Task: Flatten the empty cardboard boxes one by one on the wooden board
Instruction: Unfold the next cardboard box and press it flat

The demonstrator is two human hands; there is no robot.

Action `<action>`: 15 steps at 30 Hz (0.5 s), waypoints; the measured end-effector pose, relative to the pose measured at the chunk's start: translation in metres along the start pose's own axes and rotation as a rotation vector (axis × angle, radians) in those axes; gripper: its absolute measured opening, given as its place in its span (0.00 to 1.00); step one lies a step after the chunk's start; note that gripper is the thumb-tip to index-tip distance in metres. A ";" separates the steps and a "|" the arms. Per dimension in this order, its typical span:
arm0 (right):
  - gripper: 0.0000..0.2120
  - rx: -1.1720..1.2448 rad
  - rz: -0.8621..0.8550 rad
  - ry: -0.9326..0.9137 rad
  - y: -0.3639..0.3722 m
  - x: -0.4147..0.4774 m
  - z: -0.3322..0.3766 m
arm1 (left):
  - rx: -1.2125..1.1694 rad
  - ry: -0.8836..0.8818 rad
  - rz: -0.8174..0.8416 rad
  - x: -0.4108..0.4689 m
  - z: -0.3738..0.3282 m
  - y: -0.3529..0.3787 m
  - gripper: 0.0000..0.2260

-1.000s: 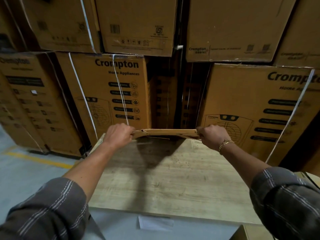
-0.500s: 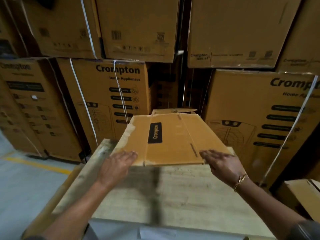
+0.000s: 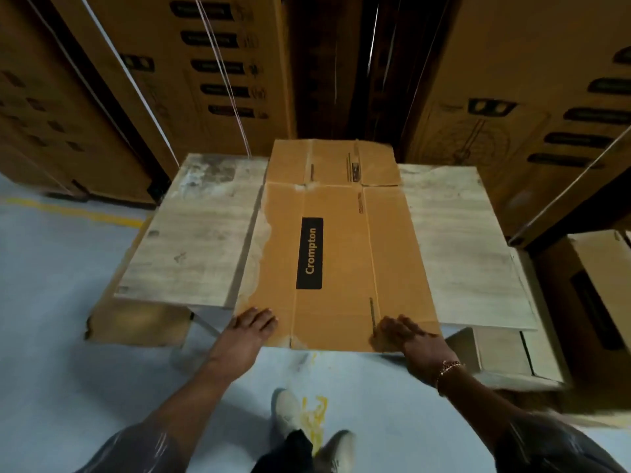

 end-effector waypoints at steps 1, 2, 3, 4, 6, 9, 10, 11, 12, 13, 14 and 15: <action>0.35 0.051 0.022 0.014 0.003 0.000 0.000 | -0.031 -0.005 0.019 0.000 -0.001 0.005 0.34; 0.34 0.115 0.035 0.044 0.009 0.001 -0.004 | -0.098 -0.016 0.048 0.000 -0.001 0.013 0.33; 0.33 0.185 0.022 0.103 0.012 0.002 -0.009 | -0.199 -0.053 0.101 0.000 0.000 0.016 0.33; 0.33 0.270 -0.026 0.190 0.015 0.005 -0.016 | -0.329 -0.121 0.131 0.000 0.002 0.018 0.33; 0.34 0.506 -0.125 0.425 0.021 0.013 -0.032 | -0.613 -0.343 0.010 0.002 0.010 0.021 0.37; 0.33 0.890 -0.112 0.760 0.037 0.026 -0.057 | -1.033 -0.728 -0.176 0.011 0.028 0.030 0.30; 0.34 1.029 -0.055 0.822 0.043 0.030 -0.061 | -1.193 -0.807 -0.168 0.017 0.033 0.037 0.26; 0.35 1.154 -0.017 0.878 0.051 0.035 -0.067 | -1.345 -0.873 -0.137 0.024 0.037 0.043 0.22; 0.34 1.247 -0.002 0.914 0.060 0.042 -0.074 | -1.460 -0.920 -0.111 0.029 0.040 0.048 0.20; 0.32 1.307 -0.009 0.943 0.081 0.054 -0.087 | -1.526 -0.952 -0.104 0.033 0.044 0.052 0.19; 0.30 1.321 -0.003 0.962 0.078 0.058 -0.087 | -1.545 -0.973 -0.117 0.035 0.046 0.053 0.19; 0.30 1.319 -0.014 0.980 0.067 0.058 -0.081 | -1.537 -0.996 -0.134 0.037 0.049 0.056 0.19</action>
Point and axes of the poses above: each hand's wrist, its own x-axis towards the middle knuckle, its own y-axis out of the palm, z = x × y, the point moved 3 cm from there along x, towards the middle knuckle, and after that the axes turned 6 degrees about y, right-handed, at the moved point
